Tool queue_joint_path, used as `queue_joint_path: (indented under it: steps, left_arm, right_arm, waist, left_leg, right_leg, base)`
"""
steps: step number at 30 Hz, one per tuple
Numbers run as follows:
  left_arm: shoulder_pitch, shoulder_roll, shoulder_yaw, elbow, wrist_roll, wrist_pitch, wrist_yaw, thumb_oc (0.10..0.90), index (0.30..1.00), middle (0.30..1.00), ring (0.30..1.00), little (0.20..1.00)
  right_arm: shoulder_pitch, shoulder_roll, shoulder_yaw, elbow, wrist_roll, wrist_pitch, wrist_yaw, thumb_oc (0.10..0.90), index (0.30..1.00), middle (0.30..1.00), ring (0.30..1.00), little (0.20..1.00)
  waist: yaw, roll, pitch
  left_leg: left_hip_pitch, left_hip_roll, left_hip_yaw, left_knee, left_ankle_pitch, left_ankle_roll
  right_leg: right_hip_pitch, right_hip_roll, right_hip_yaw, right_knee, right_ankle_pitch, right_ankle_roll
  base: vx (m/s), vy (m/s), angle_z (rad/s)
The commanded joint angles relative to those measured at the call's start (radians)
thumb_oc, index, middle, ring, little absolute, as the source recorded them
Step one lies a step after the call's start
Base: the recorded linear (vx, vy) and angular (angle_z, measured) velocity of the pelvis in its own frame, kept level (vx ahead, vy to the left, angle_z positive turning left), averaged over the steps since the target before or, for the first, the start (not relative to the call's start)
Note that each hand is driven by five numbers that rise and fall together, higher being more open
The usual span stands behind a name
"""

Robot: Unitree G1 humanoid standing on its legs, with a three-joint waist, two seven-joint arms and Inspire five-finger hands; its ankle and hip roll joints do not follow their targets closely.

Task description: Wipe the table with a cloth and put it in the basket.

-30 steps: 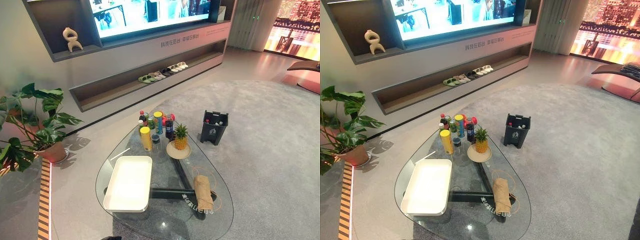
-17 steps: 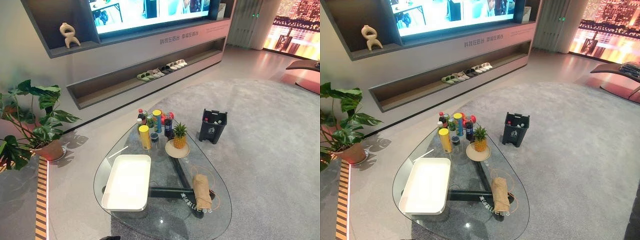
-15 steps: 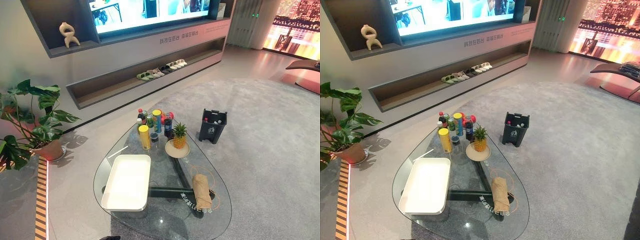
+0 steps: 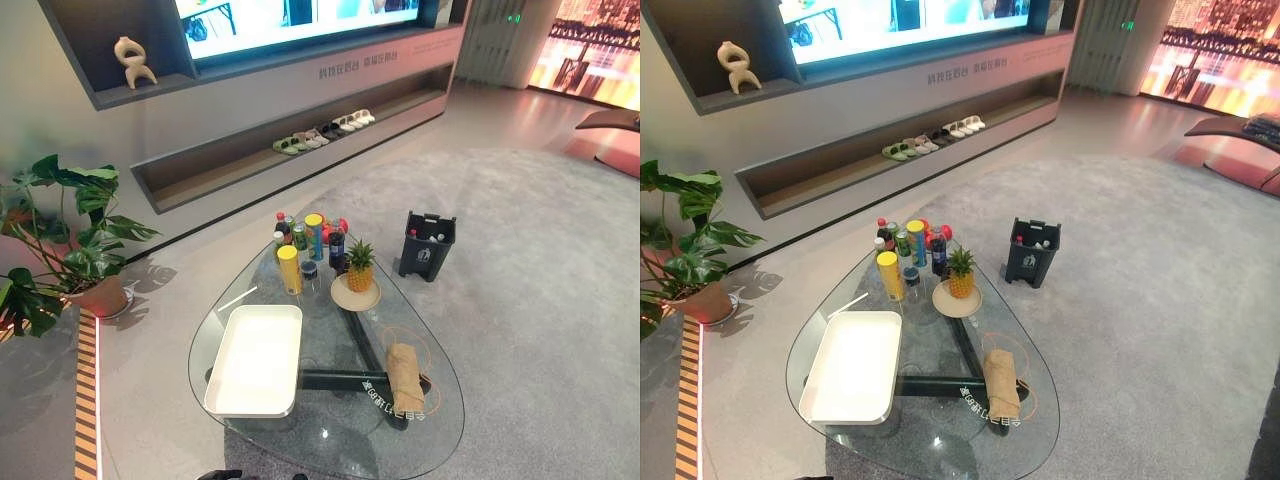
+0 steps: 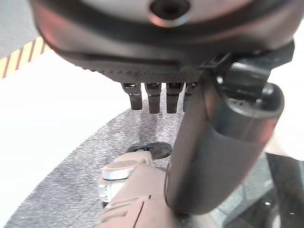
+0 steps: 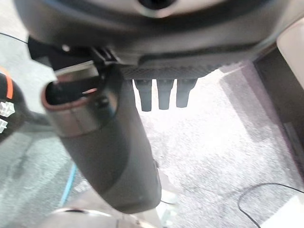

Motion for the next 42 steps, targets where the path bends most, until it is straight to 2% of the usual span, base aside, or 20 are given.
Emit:
queue_joint_path:
  steps: [1, 5, 6, 8, 12, 17, 21, 27, 42]
  left_arm:
    - [-0.084, 0.022, 0.002, 0.024, -0.066, -0.011, 0.028, 0.800, 0.900, 0.900, 0.900, 0.900]
    - [-0.131, 0.053, 0.034, 0.022, -0.107, -0.016, 0.051, 0.800, 0.900, 0.900, 0.900, 0.900]
    - [-0.166, 0.074, 0.044, 0.023, -0.138, -0.017, 0.052, 0.800, 0.900, 0.900, 0.900, 0.900]
    - [-0.191, 0.094, 0.055, 0.021, -0.161, -0.027, 0.054, 0.800, 0.900, 0.900, 0.900, 0.900]
    - [-0.223, 0.116, 0.057, -0.007, -0.197, -0.050, 0.036, 0.800, 0.900, 0.900, 0.900, 0.900]
    - [-0.242, 0.112, 0.045, -0.059, -0.223, -0.074, 0.048, 0.800, 0.900, 0.900, 0.900, 0.900]
    - [-0.257, 0.106, 0.036, -0.087, -0.234, -0.075, 0.054, 0.800, 0.900, 0.900, 0.900, 0.900]
    - [-0.271, 0.104, 0.026, -0.096, -0.245, -0.077, 0.060, 0.800, 0.900, 0.900, 0.900, 0.900]
    - [-0.263, 0.115, 0.019, -0.078, -0.247, -0.096, 0.049, 0.800, 0.900, 0.900, 0.900, 0.900]
  right_arm:
    - [-0.078, -0.061, 0.008, 0.019, 0.044, 0.009, -0.059, 0.800, 0.900, 0.900, 0.900, 0.900]
    - [-0.115, -0.090, -0.002, 0.009, 0.061, 0.013, -0.081, 0.800, 0.900, 0.900, 0.900, 0.900]
    - [-0.130, -0.109, -0.006, 0.004, 0.085, 0.012, -0.088, 0.800, 0.900, 0.900, 0.900, 0.900]
    - [-0.140, -0.126, -0.013, -0.002, 0.108, 0.013, -0.097, 0.800, 0.900, 0.900, 0.900, 0.900]
    - [-0.172, -0.150, -0.016, -0.007, 0.148, 0.015, -0.110, 0.800, 0.900, 0.900, 0.900, 0.900]
    - [-0.203, -0.145, -0.018, -0.048, 0.174, -0.010, -0.121, 0.800, 0.900, 0.900, 0.900, 0.900]
    - [-0.219, -0.143, -0.010, -0.074, 0.197, -0.035, -0.140, 0.800, 0.900, 0.900, 0.900, 0.900]
    - [-0.246, -0.147, -0.007, -0.084, 0.206, -0.057, -0.170, 0.800, 0.900, 0.900, 0.900, 0.900]
    - [-0.251, -0.165, -0.016, -0.082, 0.225, -0.092, -0.188, 0.800, 0.900, 0.900, 0.900, 0.900]
  waist:
    - [0.003, -0.023, 0.128]
    - [0.005, -0.023, 0.205]
    - [0.008, -0.022, 0.251]
    - [0.004, -0.019, 0.298]
    - [0.003, -0.015, 0.342]
    - [0.001, -0.012, 0.382]
    - [-0.001, -0.011, 0.404]
    - [-0.005, -0.009, 0.422]
    - [0.000, -0.007, 0.423]
  left_leg:
    - [0.003, 0.003, 0.069, 0.004, -0.052, -0.012]
    - [-0.069, 0.005, 0.077, 0.013, -0.020, -0.008]
    - [-0.130, 0.003, 0.067, 0.061, -0.007, -0.010]
    - [-0.204, -0.006, 0.045, 0.133, -0.006, -0.010]
    - [-0.332, -0.024, 0.034, 0.234, -0.019, 0.000]
    - [-0.498, -0.051, 0.031, 0.405, -0.066, 0.020]
    - [-0.586, -0.045, 0.037, 0.519, -0.107, 0.026]
    - [-0.652, -0.026, 0.031, 0.613, -0.141, 0.028]
    - [-0.701, -0.014, 0.024, 0.675, -0.159, 0.025]
  right_leg:
    - [-0.058, -0.053, -0.009, 0.006, 0.043, 0.057]
    - [-0.154, -0.050, -0.015, 0.060, 0.044, 0.045]
    - [-0.205, -0.044, -0.015, 0.122, 0.030, 0.032]
    - [-0.271, -0.042, -0.011, 0.191, 0.016, 0.021]
    - [-0.407, -0.044, -0.004, 0.295, -0.005, 0.014]
    - [-0.573, -0.044, 0.012, 0.449, -0.046, 0.003]
    - [-0.652, -0.041, 0.015, 0.550, -0.079, -0.011]
    - [-0.720, -0.029, 0.030, 0.641, -0.112, -0.026]
    - [-0.766, -0.028, 0.016, 0.711, -0.138, -0.047]
  base:
    - [-0.15, 0.007, -0.01]
    - [-0.21, -0.006, -0.03]
    - [-0.23, -0.031, -0.01]
    - [-0.20, -0.031, 0.06]
    - [-0.14, -0.007, 0.06]
    - [-0.14, -0.002, 0.07]
    - [-0.09, -0.021, 0.05]
    - [-0.04, -0.016, -0.05]
    - [0.00, -0.014, 0.00]
